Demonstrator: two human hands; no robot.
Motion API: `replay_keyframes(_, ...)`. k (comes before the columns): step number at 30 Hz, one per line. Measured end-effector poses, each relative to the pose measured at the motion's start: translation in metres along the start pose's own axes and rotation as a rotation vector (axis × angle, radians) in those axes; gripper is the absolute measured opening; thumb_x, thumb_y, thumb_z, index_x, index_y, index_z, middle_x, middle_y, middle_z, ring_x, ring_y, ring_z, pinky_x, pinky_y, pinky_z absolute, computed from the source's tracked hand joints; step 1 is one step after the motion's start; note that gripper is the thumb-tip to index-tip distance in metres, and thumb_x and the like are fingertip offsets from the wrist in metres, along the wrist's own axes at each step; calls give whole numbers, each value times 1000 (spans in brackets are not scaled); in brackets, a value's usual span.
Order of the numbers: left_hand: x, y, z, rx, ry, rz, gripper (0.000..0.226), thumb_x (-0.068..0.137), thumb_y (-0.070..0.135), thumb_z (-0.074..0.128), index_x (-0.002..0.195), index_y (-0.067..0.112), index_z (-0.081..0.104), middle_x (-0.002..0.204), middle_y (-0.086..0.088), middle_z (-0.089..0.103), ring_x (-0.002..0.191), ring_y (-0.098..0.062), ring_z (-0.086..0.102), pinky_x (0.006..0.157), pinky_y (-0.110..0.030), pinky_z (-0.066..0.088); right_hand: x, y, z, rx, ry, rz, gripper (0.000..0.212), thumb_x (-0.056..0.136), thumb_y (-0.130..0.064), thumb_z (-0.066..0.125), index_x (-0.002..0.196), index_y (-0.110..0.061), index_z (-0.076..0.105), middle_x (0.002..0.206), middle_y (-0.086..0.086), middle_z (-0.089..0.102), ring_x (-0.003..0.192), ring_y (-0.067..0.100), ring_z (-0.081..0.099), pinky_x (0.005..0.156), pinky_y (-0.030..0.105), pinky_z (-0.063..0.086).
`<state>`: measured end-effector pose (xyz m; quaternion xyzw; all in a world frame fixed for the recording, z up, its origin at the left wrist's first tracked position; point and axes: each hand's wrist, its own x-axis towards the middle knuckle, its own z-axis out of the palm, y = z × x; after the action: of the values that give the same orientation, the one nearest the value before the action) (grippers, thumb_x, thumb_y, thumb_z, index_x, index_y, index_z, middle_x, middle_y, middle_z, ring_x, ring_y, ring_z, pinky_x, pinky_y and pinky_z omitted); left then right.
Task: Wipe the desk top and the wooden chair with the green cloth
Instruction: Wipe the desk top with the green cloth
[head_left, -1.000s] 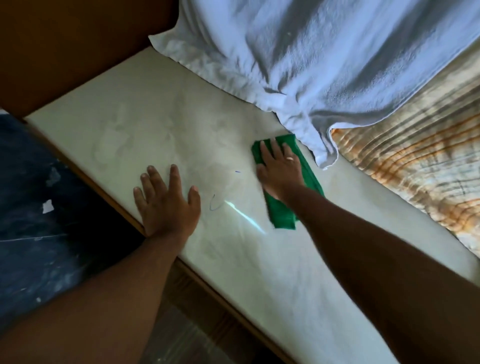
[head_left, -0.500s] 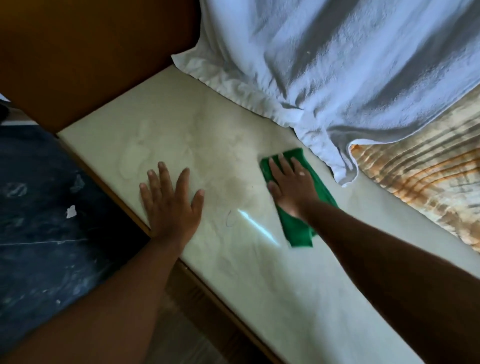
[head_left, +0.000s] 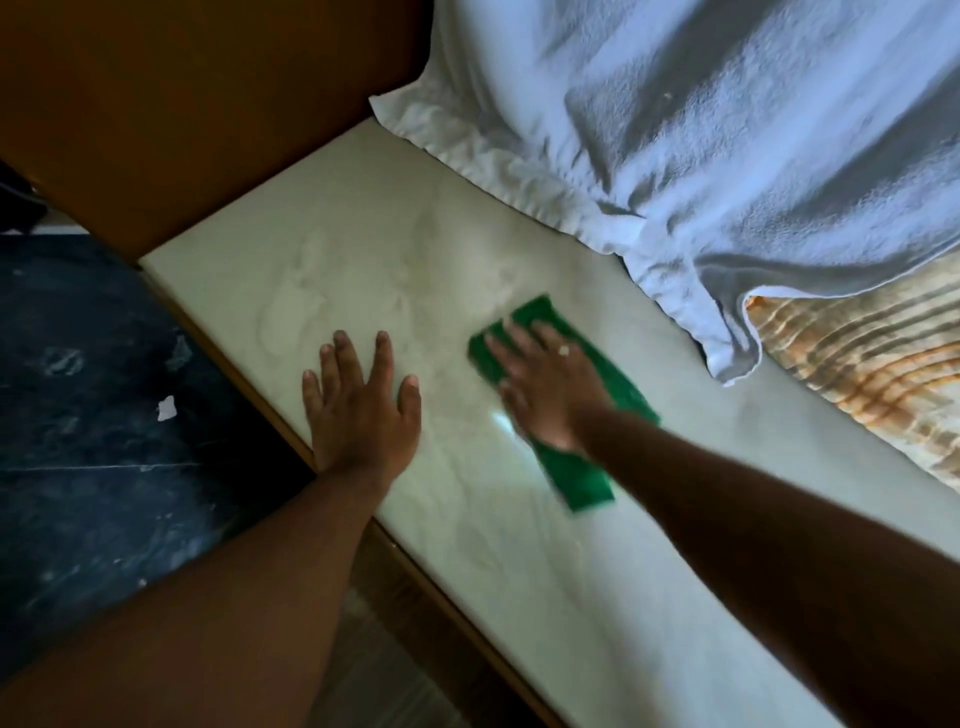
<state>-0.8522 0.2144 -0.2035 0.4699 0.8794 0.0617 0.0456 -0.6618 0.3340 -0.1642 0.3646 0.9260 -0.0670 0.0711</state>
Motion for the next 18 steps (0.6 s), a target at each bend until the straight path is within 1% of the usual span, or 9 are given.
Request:
replay_keyframes(2,0,-1,1,11,-1,2,66,95,57,18,156,30,17,164,-19,12,151,-33,9,120,-50,4,39,13,-8,76,-1,175,59,101,-45,27,157,-30,13,166,4,11,149,34,15,118,44,19)
replay_keyframes(4,-1,-2,2,13,-6,4,66,96,57,18,156,30,16,165,-18,11,151,-33,9,120,-50,3,34,3,-1,122,36,251,61,100,-46,26,157,-31,11,166,4,9,150,34,11,119,47,17)
replay_keyframes(7,-1,-1,-1,1,-22,12,66,96,56,20,156,30,16,164,-19,10,151,-34,9,120,-51,4,-70,-36,29,92,43,119,63,97,-46,29,156,-28,19,164,9,20,146,40,22,116,52,21)
replay_keyframes(9,-1,0,-2,-2,-32,15,67,96,56,20,157,29,16,164,-20,10,151,-34,8,120,-51,4,-168,-51,47,156,-8,-8,63,94,-48,36,155,-34,24,164,2,21,146,36,24,117,50,21)
replay_keyframes(11,-1,-1,-3,-2,-33,11,66,96,56,21,157,29,16,164,-20,10,151,-34,8,120,-52,5,-223,-31,48,157,-56,-88,67,88,-46,50,152,-36,31,164,-3,21,147,30,25,117,46,22)
replay_keyframes(12,-1,0,-3,-4,-35,11,66,96,56,21,157,29,15,164,-20,10,151,-34,8,120,-52,5,-225,-12,47,129,-44,-102,68,85,-42,54,150,-35,36,163,-1,25,146,32,29,116,46,25)
replay_keyframes(15,0,0,-1,-2,-24,13,66,96,56,21,156,29,15,164,-19,11,151,-33,9,120,-51,5,-151,33,31,79,45,58,60,89,-37,48,148,-24,43,157,13,35,136,46,39,111,52,32)
replay_keyframes(16,0,-1,0,-3,-23,10,66,96,56,21,156,29,15,164,-19,11,151,-33,9,120,-51,6,-112,38,22,77,56,149,60,91,-38,41,149,-24,40,157,15,35,138,47,36,112,52,31)
replay_keyframes(18,0,-2,2,3,-13,10,66,96,56,21,156,29,16,164,-19,12,151,-34,11,120,-52,7,-33,32,9,79,72,268,62,94,-42,33,154,-28,29,163,11,24,146,43,23,117,48,23)
